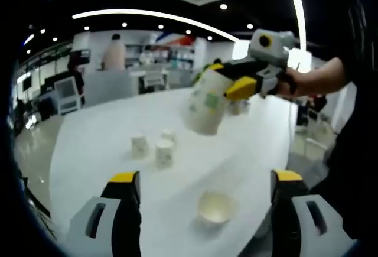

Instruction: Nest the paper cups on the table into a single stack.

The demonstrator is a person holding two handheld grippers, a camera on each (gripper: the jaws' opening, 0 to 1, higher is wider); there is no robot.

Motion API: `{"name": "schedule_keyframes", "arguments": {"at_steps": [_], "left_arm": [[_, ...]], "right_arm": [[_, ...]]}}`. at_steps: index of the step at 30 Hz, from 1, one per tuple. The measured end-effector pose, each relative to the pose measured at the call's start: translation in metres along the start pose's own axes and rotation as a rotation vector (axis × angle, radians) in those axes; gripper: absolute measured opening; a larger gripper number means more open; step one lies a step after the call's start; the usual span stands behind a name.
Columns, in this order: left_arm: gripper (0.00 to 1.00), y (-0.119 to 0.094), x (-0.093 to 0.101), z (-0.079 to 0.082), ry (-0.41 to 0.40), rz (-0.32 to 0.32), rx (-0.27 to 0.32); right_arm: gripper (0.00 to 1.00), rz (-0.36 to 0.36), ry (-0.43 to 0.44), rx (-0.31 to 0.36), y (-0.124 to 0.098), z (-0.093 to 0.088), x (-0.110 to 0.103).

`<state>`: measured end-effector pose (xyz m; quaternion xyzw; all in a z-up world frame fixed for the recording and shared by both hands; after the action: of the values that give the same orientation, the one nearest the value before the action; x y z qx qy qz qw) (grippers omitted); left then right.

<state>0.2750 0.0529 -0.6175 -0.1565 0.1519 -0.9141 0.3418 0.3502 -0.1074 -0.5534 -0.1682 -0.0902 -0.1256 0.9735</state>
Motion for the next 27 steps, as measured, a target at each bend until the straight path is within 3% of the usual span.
{"name": "schedule_keyframes", "arguments": {"at_steps": [2, 9, 16, 22, 27], "left_arm": [[0.83, -0.001, 0.001, 0.001, 0.002, -0.006, 0.006], [0.83, 0.000, 0.007, 0.007, -0.054, -0.035, 0.027], [0.79, 0.005, 0.013, 0.014, -0.108, -0.100, 0.056], [0.77, 0.011, 0.022, 0.015, -0.108, -0.136, 0.051], [0.69, 0.013, 0.028, 0.014, -0.107, -0.178, 0.043]], "right_arm": [[0.34, 0.008, -0.006, 0.004, 0.001, 0.003, -0.006], [0.34, 0.029, -0.001, 0.027, 0.000, 0.010, -0.021], [0.34, 0.042, 0.000, 0.047, -0.001, 0.015, -0.029], [0.34, 0.058, 0.020, 0.060, 0.000, 0.015, -0.035], [0.34, 0.062, 0.021, 0.080, 0.000, 0.014, -0.038]]}}
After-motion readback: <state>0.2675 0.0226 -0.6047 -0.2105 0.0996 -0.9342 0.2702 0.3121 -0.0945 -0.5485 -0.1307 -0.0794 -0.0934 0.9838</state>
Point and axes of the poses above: the point that each gripper's makers call its tool centre point, and the gripper's own axes: y roughly forward along the fingers, x roughly to its right, z roughly out of its top, the point moved 6 cm from there along -y, roughly backward along the fingers, and after that the axes turned 3 degrees about -y, right-handed, at the moved point
